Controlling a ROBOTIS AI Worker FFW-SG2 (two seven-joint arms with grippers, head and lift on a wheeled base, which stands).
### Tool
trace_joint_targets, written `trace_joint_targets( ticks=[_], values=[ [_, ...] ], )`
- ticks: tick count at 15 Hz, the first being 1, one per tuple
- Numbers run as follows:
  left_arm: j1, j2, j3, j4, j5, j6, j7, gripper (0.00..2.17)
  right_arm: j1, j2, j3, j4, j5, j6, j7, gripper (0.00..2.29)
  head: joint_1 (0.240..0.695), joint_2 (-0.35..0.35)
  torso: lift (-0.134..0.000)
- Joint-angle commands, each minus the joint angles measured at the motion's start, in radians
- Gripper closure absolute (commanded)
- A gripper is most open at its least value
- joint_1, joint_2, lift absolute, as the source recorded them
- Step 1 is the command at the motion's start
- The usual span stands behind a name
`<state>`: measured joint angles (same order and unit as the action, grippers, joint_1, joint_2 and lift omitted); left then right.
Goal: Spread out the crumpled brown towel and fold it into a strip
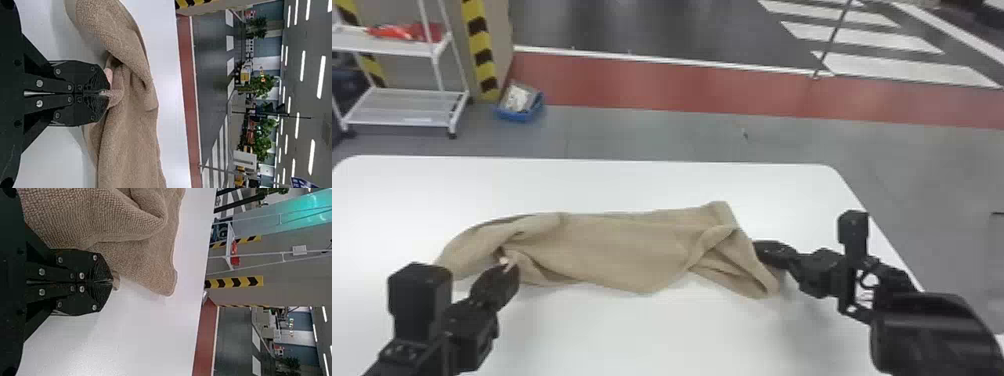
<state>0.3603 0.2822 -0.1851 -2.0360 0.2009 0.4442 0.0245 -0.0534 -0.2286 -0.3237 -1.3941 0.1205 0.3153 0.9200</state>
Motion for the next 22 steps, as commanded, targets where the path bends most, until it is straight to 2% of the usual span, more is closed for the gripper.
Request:
trace_joint_targets(
  ticks=[1, 4, 7, 11, 13, 15, 17, 20, 22],
  values=[
    [0.002, 0.0, 0.001, -0.003, 0.0, 0.0, 0.0, 1.36, 0.012, 0.0, 0.0, -0.022, -0.01, 0.006, 0.002, 1.5, 0.695, -0.199, -0.124],
    [0.009, 0.0, 0.004, -0.024, 0.0, 0.003, 0.002, 1.36, 0.061, 0.009, -0.034, -0.137, -0.068, 0.034, 0.002, 1.5, 0.695, -0.196, -0.124],
    [0.039, 0.002, 0.065, -0.086, 0.028, 0.009, -0.005, 1.36, 0.072, 0.005, -0.14, -0.209, -0.124, 0.055, 0.002, 1.5, 0.695, -0.201, -0.124],
    [0.098, 0.006, 0.194, -0.231, 0.13, 0.018, -0.023, 1.36, 0.06, -0.049, -0.282, -0.256, -0.202, 0.153, -0.004, 1.5, 0.695, -0.24, -0.124],
    [0.1, 0.011, 0.223, -0.286, 0.152, 0.049, -0.023, 1.36, 0.041, -0.063, -0.351, -0.279, -0.222, 0.215, -0.009, 1.5, 0.695, -0.274, -0.124],
    [0.1, 0.015, 0.237, -0.334, 0.17, 0.08, -0.023, 1.36, 0.035, -0.092, -0.393, -0.309, -0.268, 0.273, -0.013, 1.5, 0.695, -0.297, -0.124],
    [0.101, 0.017, 0.257, -0.363, 0.192, 0.107, -0.023, 1.36, 0.037, -0.097, -0.443, -0.355, -0.298, 0.313, -0.012, 1.5, 0.695, -0.324, -0.124],
    [0.101, 0.018, 0.288, -0.397, 0.215, 0.166, -0.023, 1.36, 0.047, -0.107, -0.483, -0.379, -0.343, 0.316, -0.006, 1.5, 0.695, -0.35, -0.124],
    [0.077, 0.021, 0.283, -0.4, 0.206, 0.175, -0.011, 1.36, 0.035, -0.126, -0.443, -0.368, -0.324, 0.316, -0.006, 1.5, 0.691, -0.35, -0.124]
  ],
)
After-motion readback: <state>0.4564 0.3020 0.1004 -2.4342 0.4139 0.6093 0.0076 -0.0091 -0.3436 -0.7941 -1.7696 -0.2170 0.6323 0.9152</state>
